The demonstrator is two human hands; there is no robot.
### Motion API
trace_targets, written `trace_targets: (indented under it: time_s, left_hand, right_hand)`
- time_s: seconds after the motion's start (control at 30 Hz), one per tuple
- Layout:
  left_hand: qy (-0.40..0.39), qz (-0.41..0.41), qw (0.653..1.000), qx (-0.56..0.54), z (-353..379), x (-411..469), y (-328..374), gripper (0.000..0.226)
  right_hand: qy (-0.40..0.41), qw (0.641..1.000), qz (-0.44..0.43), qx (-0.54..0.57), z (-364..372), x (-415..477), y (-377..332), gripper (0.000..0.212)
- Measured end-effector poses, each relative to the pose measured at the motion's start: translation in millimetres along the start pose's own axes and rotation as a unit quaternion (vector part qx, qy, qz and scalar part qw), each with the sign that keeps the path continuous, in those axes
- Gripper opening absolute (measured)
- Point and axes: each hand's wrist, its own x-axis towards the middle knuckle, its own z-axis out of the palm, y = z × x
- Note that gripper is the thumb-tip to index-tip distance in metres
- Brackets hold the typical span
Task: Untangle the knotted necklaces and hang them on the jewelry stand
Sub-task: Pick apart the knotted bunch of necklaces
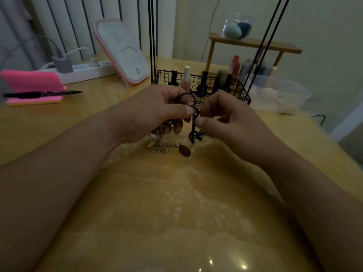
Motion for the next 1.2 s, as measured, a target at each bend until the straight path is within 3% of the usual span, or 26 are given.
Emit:
trace_targets:
  time_s: [0.1, 0.27, 0.47, 0.63, 0.8, 0.87, 1.0, 1.13, 1.2]
  left_hand:
    - [0.001, 0.004, 1.0, -0.001, 2, 1, -1, 0.005]
    - [-0.002, -0.005, 1.0, 0.011, 5, 1, -2, 0.008]
    - [0.056, -0.028, 0.998, -0.02, 0, 4, -1, 0.007]
    - [0.055, -0.027, 0.998, -0.024, -3, 5, -3, 0.024]
    - [0.05, -0.025, 0.998, -0.02, -3, 4, -3, 0.032]
    - [0.049, -0.026, 0.998, -0.014, -3, 3, -3, 0.028]
    - [0.047, -0.039, 0.998, -0.027, -3, 2, -1, 0.023]
    - [0.042, -0.042, 0.998, -0.032, -4, 3, -1, 0.023]
    - [0.041, -0.039, 0.998, -0.034, -4, 3, -2, 0.02]
  right_hand:
    - [0.003, 0.999, -0.009, -0.031, 6, -1, -1, 0.028]
    - [-0.001, 1.0, -0.011, -0.009, 10, -2, -3, 0.014]
    - [0.02, 0.998, 0.032, 0.045, -1, 1, -2, 0.016]
    - [0.057, 0.994, 0.057, 0.069, -8, 3, -2, 0.017]
    - [0.036, 0.997, 0.061, -0.026, -11, 2, -1, 0.003]
    - [0.03, 0.996, 0.077, -0.033, -11, 3, 1, 0.007]
    - [0.038, 0.971, 0.128, 0.197, -14, 5, 2, 0.021]
    - [0.018, 0.878, 0.118, 0.464, -19, 9, -2, 0.025]
    - [0.009, 0.83, 0.111, 0.547, -21, 10, -4, 0.031]
